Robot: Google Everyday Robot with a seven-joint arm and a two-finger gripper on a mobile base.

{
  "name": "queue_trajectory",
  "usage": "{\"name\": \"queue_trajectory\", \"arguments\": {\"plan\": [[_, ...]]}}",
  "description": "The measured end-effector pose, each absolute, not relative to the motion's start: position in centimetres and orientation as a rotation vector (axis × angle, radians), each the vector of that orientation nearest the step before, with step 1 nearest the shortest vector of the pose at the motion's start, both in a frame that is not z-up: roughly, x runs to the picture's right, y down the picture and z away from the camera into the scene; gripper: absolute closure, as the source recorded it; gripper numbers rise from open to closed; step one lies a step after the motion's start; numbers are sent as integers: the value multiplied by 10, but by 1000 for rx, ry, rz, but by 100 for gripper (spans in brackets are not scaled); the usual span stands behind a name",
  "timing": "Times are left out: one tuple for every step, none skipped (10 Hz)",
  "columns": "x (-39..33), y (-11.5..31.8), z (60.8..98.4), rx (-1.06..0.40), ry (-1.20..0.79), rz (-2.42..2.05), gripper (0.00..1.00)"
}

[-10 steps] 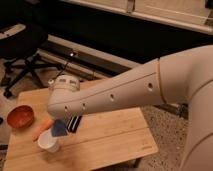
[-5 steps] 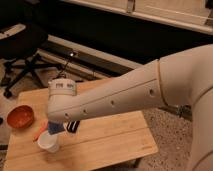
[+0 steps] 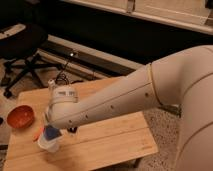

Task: Place the white sponge in the ceramic cup

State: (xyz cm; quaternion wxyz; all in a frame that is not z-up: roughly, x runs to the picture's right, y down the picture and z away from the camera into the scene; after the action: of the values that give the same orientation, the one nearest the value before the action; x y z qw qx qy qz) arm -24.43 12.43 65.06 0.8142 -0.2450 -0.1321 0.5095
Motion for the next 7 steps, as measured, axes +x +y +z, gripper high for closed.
{"name": "queue_trajectory", "arguments": {"plan": [[-251,131,652,-547,-295,1071,100],[-256,136,652,-564,-304,1056,100],[-262,140,652,-577,-312,1041,100],[-266,143,652,-585,-316,1032,100],[-272,145,652,-592,-322,1018,100],[-276,146,651,-594,-327,1007,100],[-279,147,651,-596,-329,998,100]]}}
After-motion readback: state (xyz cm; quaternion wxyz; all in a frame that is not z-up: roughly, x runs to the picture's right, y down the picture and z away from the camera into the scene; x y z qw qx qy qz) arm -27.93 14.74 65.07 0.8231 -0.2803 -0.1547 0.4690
